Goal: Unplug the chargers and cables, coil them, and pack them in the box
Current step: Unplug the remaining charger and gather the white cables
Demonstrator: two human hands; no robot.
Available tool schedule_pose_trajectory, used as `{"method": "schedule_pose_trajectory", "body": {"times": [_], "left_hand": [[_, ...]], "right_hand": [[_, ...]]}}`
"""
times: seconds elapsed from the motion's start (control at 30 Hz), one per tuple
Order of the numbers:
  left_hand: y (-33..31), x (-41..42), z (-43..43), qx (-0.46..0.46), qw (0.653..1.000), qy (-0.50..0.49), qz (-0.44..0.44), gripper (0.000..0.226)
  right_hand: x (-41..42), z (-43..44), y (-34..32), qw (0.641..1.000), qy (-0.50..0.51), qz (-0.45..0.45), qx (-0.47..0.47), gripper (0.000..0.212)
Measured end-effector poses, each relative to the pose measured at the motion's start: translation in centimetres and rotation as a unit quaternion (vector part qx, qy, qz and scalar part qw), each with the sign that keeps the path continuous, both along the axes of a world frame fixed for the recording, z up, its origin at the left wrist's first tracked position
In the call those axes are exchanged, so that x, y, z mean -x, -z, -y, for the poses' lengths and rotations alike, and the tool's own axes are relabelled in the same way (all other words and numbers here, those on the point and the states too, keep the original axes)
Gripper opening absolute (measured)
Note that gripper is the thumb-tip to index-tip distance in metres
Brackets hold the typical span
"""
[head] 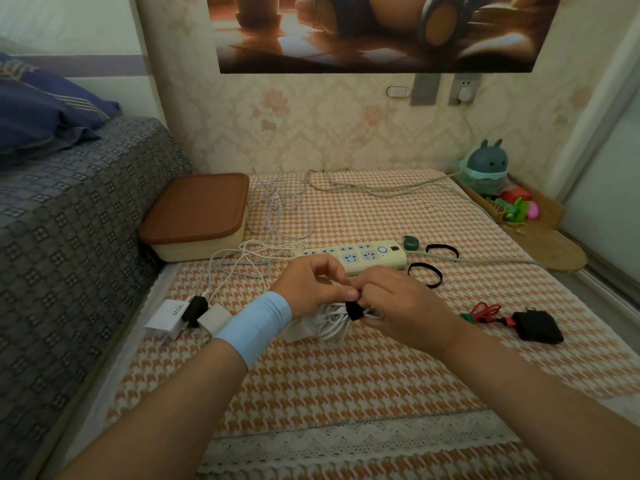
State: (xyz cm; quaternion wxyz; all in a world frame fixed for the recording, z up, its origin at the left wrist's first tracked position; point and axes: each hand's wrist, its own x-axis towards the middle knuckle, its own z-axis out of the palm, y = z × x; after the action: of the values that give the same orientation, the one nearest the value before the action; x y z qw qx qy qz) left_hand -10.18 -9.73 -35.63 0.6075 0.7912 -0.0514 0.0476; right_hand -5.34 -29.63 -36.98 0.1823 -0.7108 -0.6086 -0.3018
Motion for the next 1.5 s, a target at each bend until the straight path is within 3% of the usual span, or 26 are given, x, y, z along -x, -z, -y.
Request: {"method": "schedule_pose_trajectory", "body": {"times": [0.2,0.37,0.5,0.63,0.73,0.93,1.23,1.37,1.43,1.5], "left_hand": [[-0.3,0.3,0.9,-0.112,0.990,-0.079,0.037,0.006],[-1.0,0.4,-0.3,-0.232,0.972,0.015,-0.024,0.027],[-1.9,0.4,0.2,-0.337,0.940,0.038,-0.040,0.023],[-2.5,0.3,0.3,-0.377,0.924,0.033,-0.053,0.025],[-2.4,0.1,0.2,-0.373,0.926,0.020,-0.058,0.033],[-2.1,0.2,-1.4,-0.261,0.961,0.001,-0.085,0.033],[-2.2,-0.4,-2.3,-0.267,0.961,0.009,-0.075,0.028],[-2.7,-0.7,-2.9,-0.366,0.929,0.017,-0.048,0.014],[-2.7,-0.8,-3.5,-0.328,0.943,-0.028,-0.036,0.017],[-2.5,-0.8,-4.3,-0.262,0.962,-0.076,-0.029,0.020]], "right_hand": [[-1.1,-0.5,0.1,0.998,0.035,-0.059,0.005,0.021],[-1.5,-1.0,0.1,0.990,0.078,-0.114,0.010,0.025],[-1.3,-1.5,-0.5,0.987,0.074,-0.138,0.043,0.024],[-1.5,-1.8,-1.4,0.975,0.086,-0.196,0.050,0.023],[-1.6,-2.3,-2.1,0.960,0.114,-0.251,0.043,0.025],[-1.2,-3.8,-3.2,0.931,0.134,-0.340,0.014,0.024],[-1.4,-4.4,-3.9,0.932,0.134,-0.333,0.051,0.014],[-1.3,-3.8,-4.4,0.912,0.113,-0.388,0.071,0.036],[-1.5,-3.4,-5.1,0.901,0.129,-0.404,0.091,0.068],[-1.8,-3.0,-5.4,0.860,0.156,-0.478,0.090,0.096]]}}
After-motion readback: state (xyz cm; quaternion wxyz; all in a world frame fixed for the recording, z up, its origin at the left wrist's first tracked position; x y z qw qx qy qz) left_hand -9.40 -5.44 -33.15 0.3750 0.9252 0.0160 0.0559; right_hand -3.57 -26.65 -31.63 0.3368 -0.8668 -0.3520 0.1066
